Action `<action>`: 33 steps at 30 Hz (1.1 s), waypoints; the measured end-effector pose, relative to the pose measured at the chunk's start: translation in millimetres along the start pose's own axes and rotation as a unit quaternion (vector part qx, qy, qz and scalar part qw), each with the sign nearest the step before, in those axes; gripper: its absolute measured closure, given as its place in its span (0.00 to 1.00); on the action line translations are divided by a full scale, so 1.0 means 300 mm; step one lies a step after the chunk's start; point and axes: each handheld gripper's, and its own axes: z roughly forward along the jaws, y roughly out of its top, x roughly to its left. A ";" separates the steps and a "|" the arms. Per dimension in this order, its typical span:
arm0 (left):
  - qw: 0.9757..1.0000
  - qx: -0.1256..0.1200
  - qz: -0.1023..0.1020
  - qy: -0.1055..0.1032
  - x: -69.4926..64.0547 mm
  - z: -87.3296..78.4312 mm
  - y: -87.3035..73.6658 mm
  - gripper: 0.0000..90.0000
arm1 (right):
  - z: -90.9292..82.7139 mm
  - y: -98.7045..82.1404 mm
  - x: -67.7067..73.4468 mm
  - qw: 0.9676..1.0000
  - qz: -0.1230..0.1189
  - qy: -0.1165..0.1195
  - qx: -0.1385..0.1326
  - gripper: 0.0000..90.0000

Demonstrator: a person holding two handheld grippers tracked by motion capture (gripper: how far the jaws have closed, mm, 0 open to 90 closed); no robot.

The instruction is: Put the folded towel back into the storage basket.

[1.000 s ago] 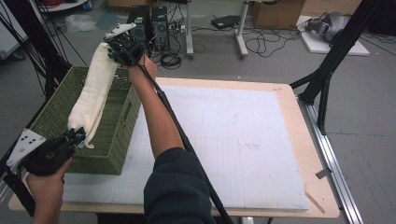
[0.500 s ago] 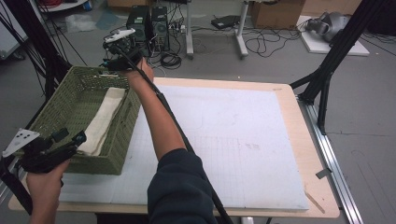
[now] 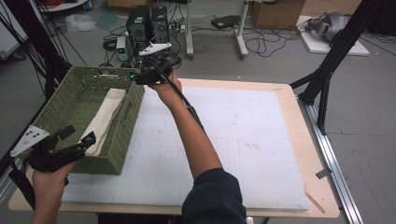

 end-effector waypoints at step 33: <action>0.988 -0.003 0.039 -0.152 -0.172 0.153 0.011 0.20 | -0.640 -0.443 -0.019 0.999 0.027 -0.047 -0.002 0.18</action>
